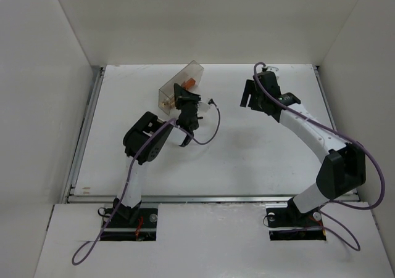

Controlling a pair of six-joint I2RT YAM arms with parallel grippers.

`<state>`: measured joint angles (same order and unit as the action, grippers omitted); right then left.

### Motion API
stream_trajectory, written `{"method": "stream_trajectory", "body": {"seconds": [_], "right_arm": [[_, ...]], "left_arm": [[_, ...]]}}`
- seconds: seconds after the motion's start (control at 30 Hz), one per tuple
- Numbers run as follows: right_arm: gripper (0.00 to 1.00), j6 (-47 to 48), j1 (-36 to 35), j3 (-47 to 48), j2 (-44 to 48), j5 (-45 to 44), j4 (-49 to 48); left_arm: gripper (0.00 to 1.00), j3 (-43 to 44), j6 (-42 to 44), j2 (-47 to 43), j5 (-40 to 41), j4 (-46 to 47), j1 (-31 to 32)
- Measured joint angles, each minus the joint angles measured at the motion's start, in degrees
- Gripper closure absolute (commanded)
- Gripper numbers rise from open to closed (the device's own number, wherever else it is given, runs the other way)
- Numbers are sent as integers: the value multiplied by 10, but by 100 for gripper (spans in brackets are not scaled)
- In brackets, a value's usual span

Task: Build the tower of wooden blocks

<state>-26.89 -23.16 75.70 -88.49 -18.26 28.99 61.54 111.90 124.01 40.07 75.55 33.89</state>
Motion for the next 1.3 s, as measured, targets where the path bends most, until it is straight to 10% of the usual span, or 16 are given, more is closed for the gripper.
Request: {"method": "stream_trajectory", "body": {"seconds": [0.7, 0.9, 1.1, 1.3], "right_arm": [[19, -23, 0, -54, 28, 7, -12], [19, -27, 0, -61, 36, 12, -12], [19, -28, 0, -64, 41, 17, -12], [19, -29, 0, -64, 47, 21, -12]], "left_arm": [[100, -125, 45, -22, 29, 124, 111], [100, 23, -6, -17, 103, -19, 101], [100, 215, -268, -20, 110, -412, 75], [100, 113, -266, -67, 130, -386, 61]]}}
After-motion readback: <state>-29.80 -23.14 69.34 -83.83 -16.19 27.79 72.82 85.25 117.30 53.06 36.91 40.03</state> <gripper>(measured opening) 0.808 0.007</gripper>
